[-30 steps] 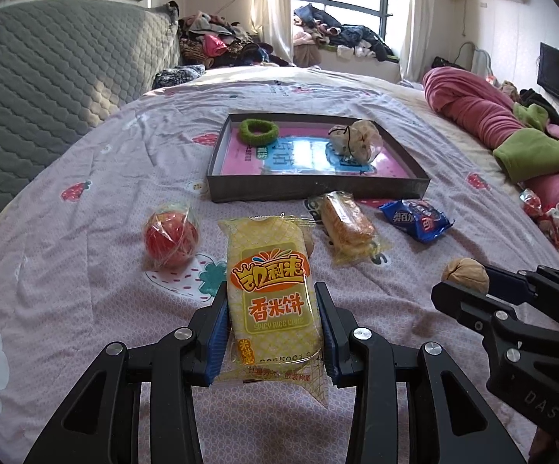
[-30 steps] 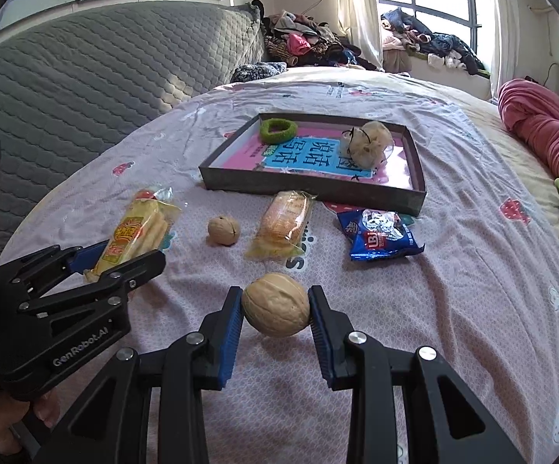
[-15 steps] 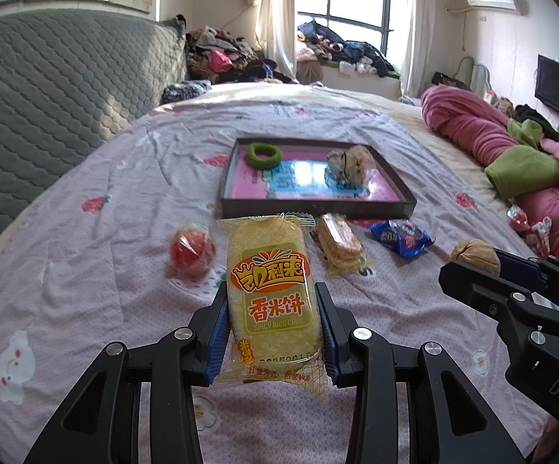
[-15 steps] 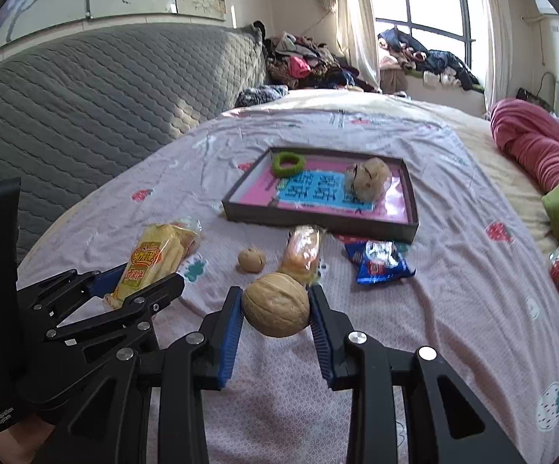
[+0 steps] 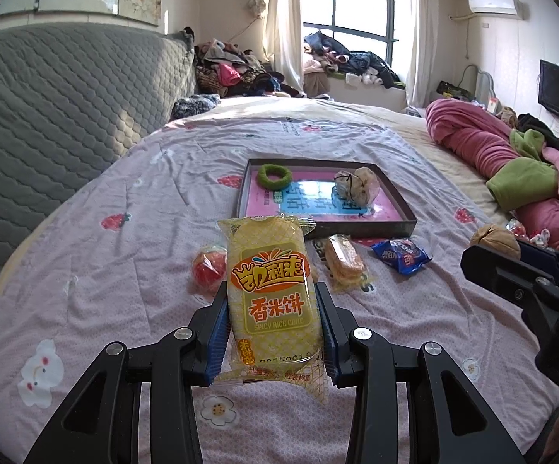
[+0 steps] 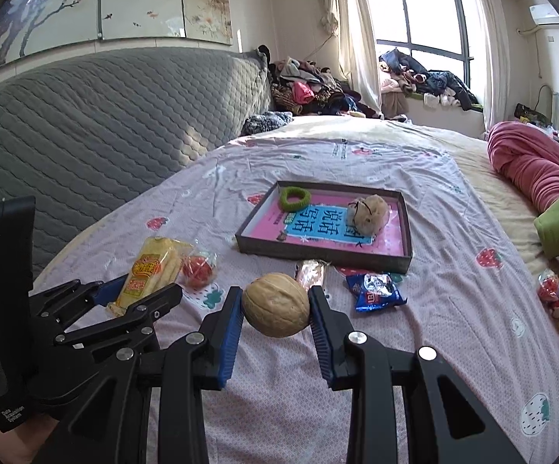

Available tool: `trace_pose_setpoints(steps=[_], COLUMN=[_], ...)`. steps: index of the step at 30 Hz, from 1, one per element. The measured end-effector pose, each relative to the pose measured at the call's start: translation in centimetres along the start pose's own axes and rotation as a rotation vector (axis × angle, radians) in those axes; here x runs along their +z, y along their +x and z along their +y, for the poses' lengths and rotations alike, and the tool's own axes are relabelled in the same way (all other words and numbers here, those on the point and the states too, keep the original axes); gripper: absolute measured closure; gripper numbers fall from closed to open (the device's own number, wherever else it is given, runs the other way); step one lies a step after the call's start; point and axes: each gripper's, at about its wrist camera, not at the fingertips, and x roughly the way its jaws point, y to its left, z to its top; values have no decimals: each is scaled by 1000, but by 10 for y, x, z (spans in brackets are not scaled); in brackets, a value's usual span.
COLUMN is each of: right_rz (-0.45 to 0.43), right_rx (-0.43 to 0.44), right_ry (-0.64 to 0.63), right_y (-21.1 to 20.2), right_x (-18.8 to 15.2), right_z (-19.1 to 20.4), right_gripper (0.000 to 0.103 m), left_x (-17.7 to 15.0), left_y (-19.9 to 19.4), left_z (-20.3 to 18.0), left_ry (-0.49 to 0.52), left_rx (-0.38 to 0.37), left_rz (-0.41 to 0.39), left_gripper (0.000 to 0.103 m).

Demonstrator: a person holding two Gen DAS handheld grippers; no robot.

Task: Organize objects
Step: 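Carry the cake packet in left gripper and walnut in right gripper toward the tray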

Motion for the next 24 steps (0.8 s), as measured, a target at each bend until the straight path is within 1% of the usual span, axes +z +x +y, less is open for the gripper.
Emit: trace_pose_setpoints(steps=[9,13,24], right_rz=[-30,-38,-47], right_rx=[-5,-6,-3], right_ry=[-22,-25,-34], right_y=[-6,-7,-5], right_x=[19,26,37], right_z=[0,1,0], right_gripper=[68,68,68], left_x=[21,30,45], left_y=[-2,-4,-2], left_z=[1,1,0], left_ry=[0,8,14], left_rx=[-2,6,13], left_rz=[-12,-31,-35], left_gripper=[61,61,61])
